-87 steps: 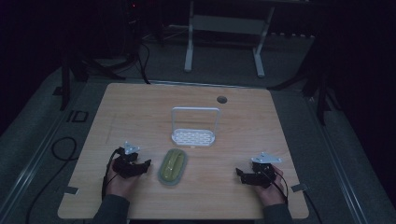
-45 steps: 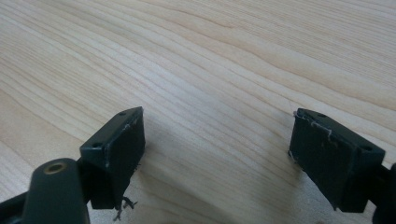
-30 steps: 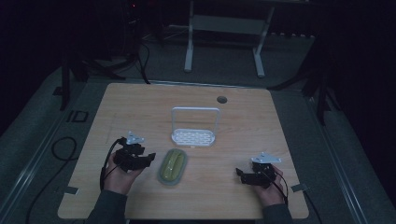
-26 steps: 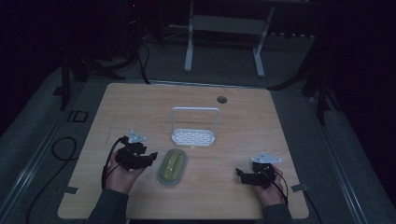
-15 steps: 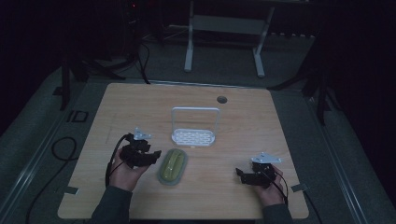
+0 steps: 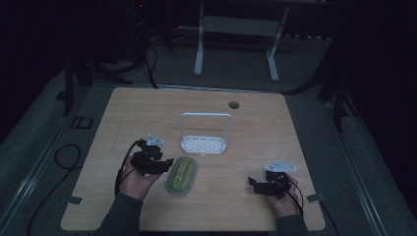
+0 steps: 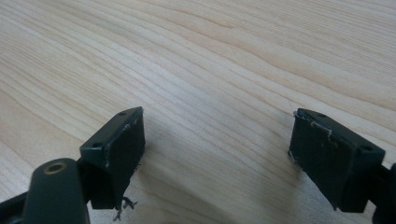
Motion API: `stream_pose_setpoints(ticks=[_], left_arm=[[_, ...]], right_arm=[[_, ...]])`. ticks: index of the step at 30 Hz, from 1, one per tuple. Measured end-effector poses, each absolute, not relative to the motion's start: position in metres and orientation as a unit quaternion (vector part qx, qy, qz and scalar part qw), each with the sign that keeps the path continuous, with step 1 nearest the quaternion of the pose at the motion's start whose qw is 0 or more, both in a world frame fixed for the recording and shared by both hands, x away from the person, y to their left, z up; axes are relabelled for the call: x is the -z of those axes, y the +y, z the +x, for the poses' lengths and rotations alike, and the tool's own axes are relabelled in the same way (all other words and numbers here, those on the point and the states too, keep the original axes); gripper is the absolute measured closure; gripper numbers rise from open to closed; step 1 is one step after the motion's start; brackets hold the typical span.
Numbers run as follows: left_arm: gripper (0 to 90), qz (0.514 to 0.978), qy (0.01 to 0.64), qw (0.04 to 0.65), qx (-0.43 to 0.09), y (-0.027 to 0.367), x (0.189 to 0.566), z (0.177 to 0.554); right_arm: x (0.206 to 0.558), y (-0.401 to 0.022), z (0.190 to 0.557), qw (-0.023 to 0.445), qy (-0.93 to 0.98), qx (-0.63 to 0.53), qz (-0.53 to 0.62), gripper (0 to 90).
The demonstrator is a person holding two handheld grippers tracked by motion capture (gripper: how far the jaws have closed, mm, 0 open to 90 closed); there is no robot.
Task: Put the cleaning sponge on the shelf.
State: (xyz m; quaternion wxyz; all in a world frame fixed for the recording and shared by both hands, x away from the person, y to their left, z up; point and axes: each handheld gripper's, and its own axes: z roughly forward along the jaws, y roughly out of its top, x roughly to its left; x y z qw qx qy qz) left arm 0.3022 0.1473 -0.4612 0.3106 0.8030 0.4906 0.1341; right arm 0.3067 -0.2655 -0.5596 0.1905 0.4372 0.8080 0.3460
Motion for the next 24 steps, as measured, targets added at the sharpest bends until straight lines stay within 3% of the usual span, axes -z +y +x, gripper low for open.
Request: stream_pose_setpoints(ticks=[24], left_arm=[[56.6, 0.821, 0.477, 0.291, -0.118, 0.131, 0.461, 0.304]], right_arm=[[0.56, -0.265, 0.307, 0.19, 0.808, -0.346, 0.438, 17.7]])
